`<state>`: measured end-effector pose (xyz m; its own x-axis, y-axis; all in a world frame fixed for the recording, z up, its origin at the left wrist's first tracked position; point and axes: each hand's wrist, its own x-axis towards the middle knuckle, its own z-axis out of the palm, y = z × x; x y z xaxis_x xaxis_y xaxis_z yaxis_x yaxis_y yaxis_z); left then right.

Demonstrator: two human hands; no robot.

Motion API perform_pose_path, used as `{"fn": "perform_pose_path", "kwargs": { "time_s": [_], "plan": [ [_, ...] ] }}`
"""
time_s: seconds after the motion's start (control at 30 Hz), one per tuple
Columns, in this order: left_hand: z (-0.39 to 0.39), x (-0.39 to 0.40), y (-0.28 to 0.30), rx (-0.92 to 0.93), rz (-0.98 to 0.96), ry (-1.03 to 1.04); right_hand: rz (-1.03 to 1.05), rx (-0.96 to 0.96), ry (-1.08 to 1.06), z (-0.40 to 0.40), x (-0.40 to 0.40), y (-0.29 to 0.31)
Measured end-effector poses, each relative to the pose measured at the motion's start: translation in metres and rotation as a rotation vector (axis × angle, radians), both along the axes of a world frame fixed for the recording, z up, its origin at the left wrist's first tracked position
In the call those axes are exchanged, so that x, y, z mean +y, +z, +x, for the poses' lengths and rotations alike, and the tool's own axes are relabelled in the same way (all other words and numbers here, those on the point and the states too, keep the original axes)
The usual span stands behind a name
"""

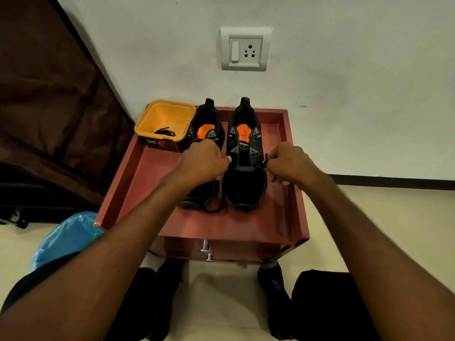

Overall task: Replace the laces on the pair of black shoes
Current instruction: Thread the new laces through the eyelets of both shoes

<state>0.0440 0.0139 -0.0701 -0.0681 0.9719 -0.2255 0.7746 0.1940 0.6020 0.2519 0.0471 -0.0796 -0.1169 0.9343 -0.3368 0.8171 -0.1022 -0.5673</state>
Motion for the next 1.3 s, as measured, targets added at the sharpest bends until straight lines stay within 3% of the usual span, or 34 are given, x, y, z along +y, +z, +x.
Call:
{"fn": "perform_pose_path", "kwargs": {
  "time_s": [0.03, 0.1, 0.2, 0.27, 0.33, 0.4, 0.53, 0.8, 0.87, 0.93, 1.03, 1.1, 1.17, 1.23, 1.3],
  "plan": [
    [0.0, -0.001, 0.008, -0.029, 0.002, -0.002, -0.08, 0.102, -0.029, -0.001, -0.002, 0.01],
    [0.0, -0.003, 0.03, -0.304, 0.015, -0.004, -0.155, 0.354, -0.06, -0.003, -0.009, 0.035],
    [-0.001, -0.003, 0.069, -0.773, 0.169, -0.028, 0.021, 0.721, -0.053, -0.008, -0.016, 0.071],
    [-0.002, -0.006, 0.094, -0.931, 0.338, -0.057, 0.129, 0.94, -0.051, -0.011, -0.019, 0.09],
    [-0.002, -0.012, 0.115, -1.018, 0.494, -0.11, 0.223, 1.03, -0.014, -0.013, -0.024, 0.106],
    [-0.001, -0.017, 0.129, -1.002, 0.604, -0.182, 0.305, 1.046, 0.038, -0.015, -0.031, 0.117],
    [0.008, -0.023, 0.151, -0.727, 0.808, -0.278, 0.438, 1.01, 0.099, -0.019, -0.047, 0.135],
    [-0.001, -0.039, 0.165, -0.601, 0.959, -0.131, 0.536, 1.019, 0.104, -0.019, -0.055, 0.145],
    [-0.008, -0.039, 0.146, -0.36, 0.868, -0.073, 0.502, 0.993, 0.129, -0.019, -0.054, 0.142],
    [-0.021, -0.039, 0.121, -0.052, 0.636, -0.027, 0.437, 0.99, 0.162, -0.018, -0.053, 0.138],
    [-0.029, -0.039, 0.094, 0.106, 0.207, -0.085, 0.343, 0.968, 0.192, -0.016, -0.051, 0.13],
    [-0.029, -0.034, 0.086, 0.245, 0.209, -0.134, 0.299, 0.922, 0.204, -0.015, -0.049, 0.125],
    [-0.025, -0.03, 0.085, 0.122, 0.33, -0.179, 0.271, 0.857, 0.221, -0.014, -0.047, 0.12],
    [-0.018, -0.029, 0.088, -0.29, 0.353, -0.329, 0.237, 0.802, 0.241, -0.013, -0.047, 0.117],
    [-0.009, -0.03, 0.091, -0.581, 0.344, -0.437, 0.195, 0.801, 0.245, -0.013, -0.047, 0.114]
  ]
}}
